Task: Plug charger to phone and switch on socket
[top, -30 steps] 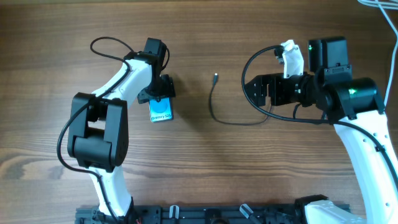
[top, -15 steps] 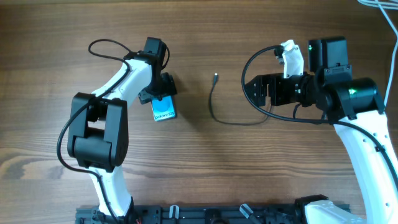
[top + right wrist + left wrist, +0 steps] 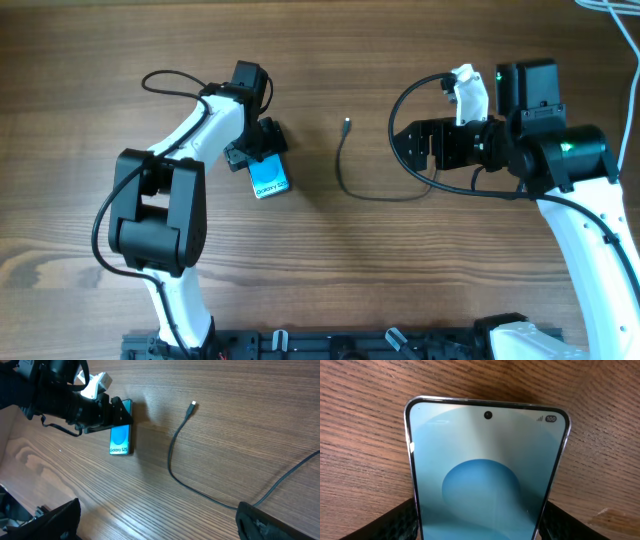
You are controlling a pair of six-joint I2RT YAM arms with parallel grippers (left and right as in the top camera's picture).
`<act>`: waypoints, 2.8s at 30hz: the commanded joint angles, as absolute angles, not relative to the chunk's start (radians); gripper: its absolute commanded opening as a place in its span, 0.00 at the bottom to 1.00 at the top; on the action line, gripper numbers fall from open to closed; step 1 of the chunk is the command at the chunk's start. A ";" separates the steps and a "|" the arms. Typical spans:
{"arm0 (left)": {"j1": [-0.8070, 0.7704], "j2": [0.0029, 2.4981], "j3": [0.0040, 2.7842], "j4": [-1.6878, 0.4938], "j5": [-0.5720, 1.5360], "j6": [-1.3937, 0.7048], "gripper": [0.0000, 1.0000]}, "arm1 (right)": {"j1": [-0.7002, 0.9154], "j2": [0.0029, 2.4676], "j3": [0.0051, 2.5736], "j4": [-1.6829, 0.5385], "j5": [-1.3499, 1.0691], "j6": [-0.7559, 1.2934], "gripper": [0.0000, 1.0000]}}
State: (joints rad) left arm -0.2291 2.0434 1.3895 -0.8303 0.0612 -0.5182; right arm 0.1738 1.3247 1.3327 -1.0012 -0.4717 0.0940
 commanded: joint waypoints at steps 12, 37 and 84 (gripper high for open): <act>-0.210 2.022 1.489 -0.882 0.098 -0.536 0.76 | 0.176 1.334 1.348 -0.995 -0.495 0.108 1.00; -0.187 2.003 1.381 -0.801 0.021 -0.585 0.76 | 0.176 1.334 1.348 -1.013 -0.488 0.107 1.00; -0.247 2.130 1.274 -0.756 -0.095 -0.501 0.80 | 0.176 1.334 1.348 -0.985 -0.488 0.108 1.00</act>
State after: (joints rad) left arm -0.2470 2.0281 1.3273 -0.7433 -0.0860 -0.5095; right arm 0.1738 1.3247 1.3327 -0.9836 -0.4717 0.0940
